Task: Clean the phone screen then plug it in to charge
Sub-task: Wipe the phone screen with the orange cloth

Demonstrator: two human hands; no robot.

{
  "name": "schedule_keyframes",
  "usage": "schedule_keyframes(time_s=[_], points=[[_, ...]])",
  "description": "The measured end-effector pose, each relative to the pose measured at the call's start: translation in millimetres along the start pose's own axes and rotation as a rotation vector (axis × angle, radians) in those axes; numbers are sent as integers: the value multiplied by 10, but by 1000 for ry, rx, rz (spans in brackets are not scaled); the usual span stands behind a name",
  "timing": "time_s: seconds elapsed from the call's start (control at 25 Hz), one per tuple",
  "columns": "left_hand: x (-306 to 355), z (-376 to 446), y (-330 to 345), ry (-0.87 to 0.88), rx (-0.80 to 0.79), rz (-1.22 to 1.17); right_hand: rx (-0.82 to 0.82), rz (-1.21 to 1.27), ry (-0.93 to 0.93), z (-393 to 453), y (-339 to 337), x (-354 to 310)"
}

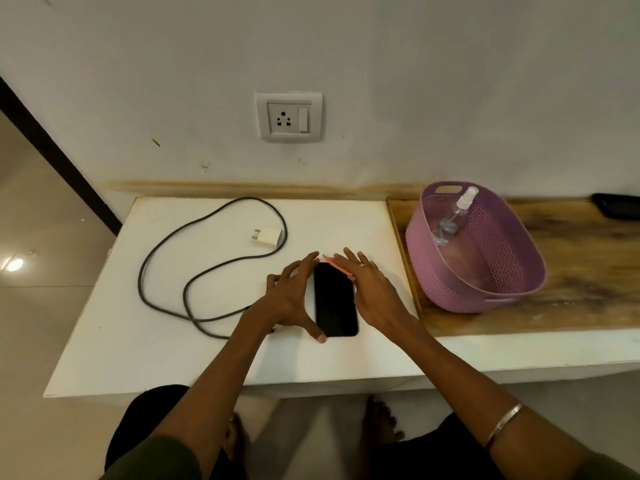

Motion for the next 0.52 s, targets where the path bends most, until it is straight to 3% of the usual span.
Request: schedule_keyframes(time_s=[0.16,0.28,0.36,0.52], points=[[21,-65,-29,10,3,-47,107,36,-127,-362,-532,-283],[119,-162,-90,29,30,-100,371,29,-196,-591,-1305,-397],[192,-249,-127,24,63,-109,498,0,-168,-665,-1809,-309],[218,-391,-197,16,124,-160,560,-158,-42,-713,-2432,137]])
Point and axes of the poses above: each hand's wrist, its own z-axis towards the middle knuckle, its own y-axis out of the palm, x = y × z, the point moved 9 cm from there along z, towards the middle knuckle, and after that the axes turned 9 degrees about z, right-handed, at the moved point
